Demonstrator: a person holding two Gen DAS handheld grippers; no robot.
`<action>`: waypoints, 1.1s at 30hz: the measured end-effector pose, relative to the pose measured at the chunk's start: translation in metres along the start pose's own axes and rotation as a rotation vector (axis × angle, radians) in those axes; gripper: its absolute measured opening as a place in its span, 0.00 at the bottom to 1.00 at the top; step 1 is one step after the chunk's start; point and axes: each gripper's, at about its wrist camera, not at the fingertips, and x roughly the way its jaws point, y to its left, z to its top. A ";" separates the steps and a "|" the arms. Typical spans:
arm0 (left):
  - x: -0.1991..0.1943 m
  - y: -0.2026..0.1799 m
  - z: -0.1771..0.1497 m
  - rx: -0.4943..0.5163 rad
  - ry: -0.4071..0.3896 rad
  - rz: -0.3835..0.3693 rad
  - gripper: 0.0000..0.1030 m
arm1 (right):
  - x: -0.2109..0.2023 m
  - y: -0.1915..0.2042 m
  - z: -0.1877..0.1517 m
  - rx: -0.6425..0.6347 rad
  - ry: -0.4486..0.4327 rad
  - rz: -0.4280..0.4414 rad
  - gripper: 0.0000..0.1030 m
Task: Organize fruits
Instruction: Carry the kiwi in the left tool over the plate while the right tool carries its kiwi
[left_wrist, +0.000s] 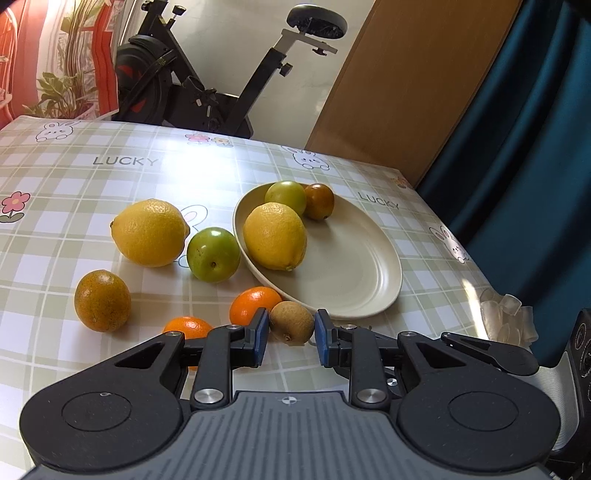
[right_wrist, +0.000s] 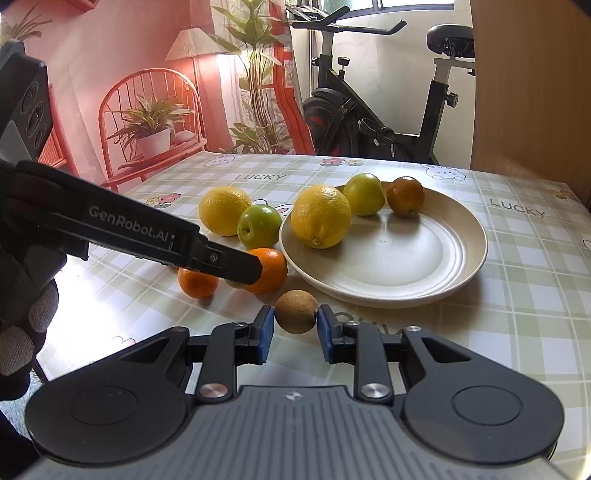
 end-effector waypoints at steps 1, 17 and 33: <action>-0.004 -0.002 0.001 0.008 -0.010 0.000 0.27 | -0.003 0.000 0.001 0.000 -0.006 -0.005 0.27; -0.030 -0.032 0.068 0.033 -0.187 -0.076 0.28 | -0.050 -0.021 0.075 0.008 -0.198 -0.082 0.27; 0.119 -0.044 0.095 0.087 0.084 -0.038 0.28 | 0.041 -0.087 0.073 0.007 -0.063 -0.149 0.27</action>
